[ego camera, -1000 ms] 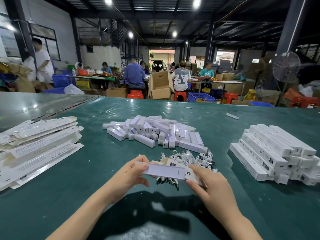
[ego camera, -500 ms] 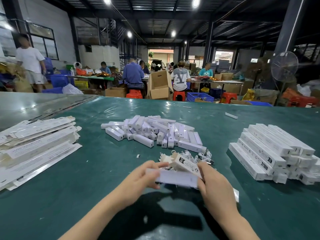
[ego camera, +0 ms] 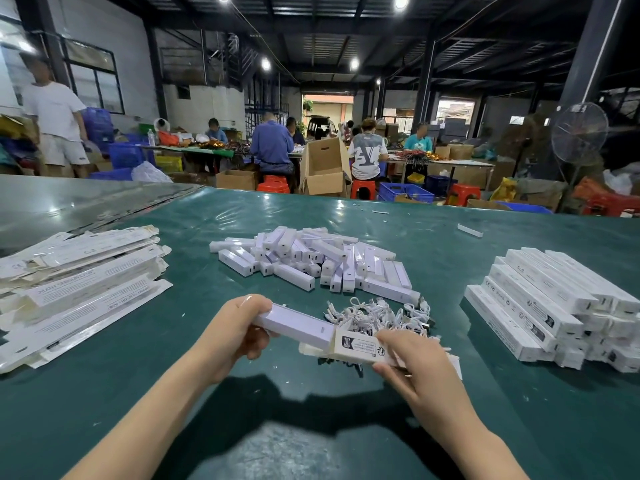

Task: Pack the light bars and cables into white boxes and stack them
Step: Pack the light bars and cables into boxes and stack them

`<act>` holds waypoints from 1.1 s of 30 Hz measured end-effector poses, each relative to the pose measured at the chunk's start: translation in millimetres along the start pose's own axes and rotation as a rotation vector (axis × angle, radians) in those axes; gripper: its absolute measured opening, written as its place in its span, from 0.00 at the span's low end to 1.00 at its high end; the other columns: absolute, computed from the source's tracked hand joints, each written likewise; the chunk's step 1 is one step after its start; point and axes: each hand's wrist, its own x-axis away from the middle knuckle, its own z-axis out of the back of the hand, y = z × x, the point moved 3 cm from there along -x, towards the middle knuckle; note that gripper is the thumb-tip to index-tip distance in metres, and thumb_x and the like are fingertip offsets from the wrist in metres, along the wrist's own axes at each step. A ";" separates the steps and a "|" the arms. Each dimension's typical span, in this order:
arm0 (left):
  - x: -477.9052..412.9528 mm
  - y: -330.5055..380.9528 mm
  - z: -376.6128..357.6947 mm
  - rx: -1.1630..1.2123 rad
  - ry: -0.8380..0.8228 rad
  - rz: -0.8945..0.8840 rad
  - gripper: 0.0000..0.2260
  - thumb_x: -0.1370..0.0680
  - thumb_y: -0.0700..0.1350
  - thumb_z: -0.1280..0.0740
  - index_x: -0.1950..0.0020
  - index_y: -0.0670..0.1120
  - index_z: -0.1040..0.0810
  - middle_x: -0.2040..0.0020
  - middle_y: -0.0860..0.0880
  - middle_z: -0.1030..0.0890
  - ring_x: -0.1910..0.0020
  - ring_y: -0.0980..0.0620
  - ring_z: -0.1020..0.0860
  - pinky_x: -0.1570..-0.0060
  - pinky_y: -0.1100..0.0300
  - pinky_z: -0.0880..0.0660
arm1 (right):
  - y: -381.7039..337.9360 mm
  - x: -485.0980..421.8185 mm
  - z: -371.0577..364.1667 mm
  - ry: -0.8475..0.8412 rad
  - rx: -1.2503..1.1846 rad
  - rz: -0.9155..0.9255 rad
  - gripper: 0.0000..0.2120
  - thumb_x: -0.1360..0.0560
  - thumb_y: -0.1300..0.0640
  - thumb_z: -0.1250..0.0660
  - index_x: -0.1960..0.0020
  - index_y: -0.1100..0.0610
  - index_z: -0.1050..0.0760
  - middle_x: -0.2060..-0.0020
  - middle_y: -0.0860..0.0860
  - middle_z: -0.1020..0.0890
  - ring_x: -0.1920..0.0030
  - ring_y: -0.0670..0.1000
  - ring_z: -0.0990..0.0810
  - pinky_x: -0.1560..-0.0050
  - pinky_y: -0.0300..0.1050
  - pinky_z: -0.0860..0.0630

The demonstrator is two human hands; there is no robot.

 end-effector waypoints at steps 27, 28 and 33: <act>20.5 -14.3 -79.1 -0.310 -0.137 -0.268 0.11 0.20 0.46 0.40 0.59 0.58 0.23 0.36 0.57 0.37 0.34 0.63 0.39 0.37 0.69 0.43 | 2.3 -0.8 -3.1 0.136 0.107 -0.128 0.12 0.35 0.57 0.29 0.54 0.62 0.20 0.63 0.54 0.16 0.67 0.57 0.18 0.67 0.49 0.23; 18.3 -12.8 -78.8 -0.280 -0.117 -0.274 0.11 0.20 0.44 0.41 0.57 0.57 0.24 0.36 0.57 0.37 0.36 0.67 0.38 0.38 0.71 0.42 | 6.0 0.4 -1.3 0.135 0.101 -0.146 0.11 0.35 0.59 0.27 0.54 0.62 0.20 0.63 0.54 0.17 0.67 0.58 0.18 0.67 0.50 0.23; 3.2 -18.5 -52.6 -0.566 -0.027 -0.366 0.14 0.25 0.30 0.40 0.52 0.49 0.25 0.47 0.51 0.30 0.48 0.52 0.25 0.52 0.75 0.33 | 15.3 1.2 1.6 0.119 0.132 -0.228 0.14 0.37 0.62 0.22 0.52 0.62 0.20 0.65 0.54 0.18 0.67 0.58 0.20 0.68 0.49 0.26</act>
